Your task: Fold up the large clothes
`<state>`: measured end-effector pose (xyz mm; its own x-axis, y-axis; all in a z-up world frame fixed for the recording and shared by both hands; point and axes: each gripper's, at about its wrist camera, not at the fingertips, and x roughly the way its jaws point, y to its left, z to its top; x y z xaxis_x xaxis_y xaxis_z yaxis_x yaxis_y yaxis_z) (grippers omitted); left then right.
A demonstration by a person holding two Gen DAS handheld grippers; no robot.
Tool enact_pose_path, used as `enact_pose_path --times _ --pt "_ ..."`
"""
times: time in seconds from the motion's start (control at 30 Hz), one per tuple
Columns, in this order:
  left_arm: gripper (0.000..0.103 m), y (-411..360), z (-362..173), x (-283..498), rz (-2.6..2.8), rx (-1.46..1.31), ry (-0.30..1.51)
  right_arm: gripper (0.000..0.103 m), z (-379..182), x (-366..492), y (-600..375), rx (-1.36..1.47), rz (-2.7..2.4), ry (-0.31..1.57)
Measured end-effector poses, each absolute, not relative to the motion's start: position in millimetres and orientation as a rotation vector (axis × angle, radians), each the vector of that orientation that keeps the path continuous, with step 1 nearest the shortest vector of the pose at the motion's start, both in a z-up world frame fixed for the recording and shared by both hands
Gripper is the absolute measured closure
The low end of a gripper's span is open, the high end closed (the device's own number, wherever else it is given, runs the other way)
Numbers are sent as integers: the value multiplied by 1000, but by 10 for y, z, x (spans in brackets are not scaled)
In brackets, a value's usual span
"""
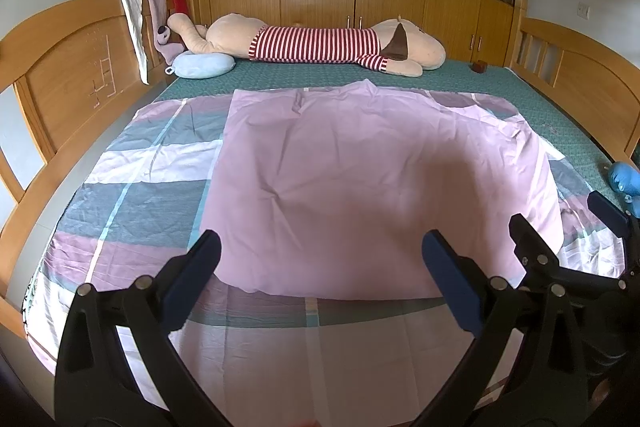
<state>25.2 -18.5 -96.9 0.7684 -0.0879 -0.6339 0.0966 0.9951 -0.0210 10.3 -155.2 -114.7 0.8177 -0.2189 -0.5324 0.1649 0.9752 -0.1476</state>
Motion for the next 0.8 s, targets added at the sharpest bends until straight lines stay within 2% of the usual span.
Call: enact_pose_path --times 0.8 --pt "2 -140 -1046 303 -107 33 713 1 -1238 121 -1605 -115 -208 602"
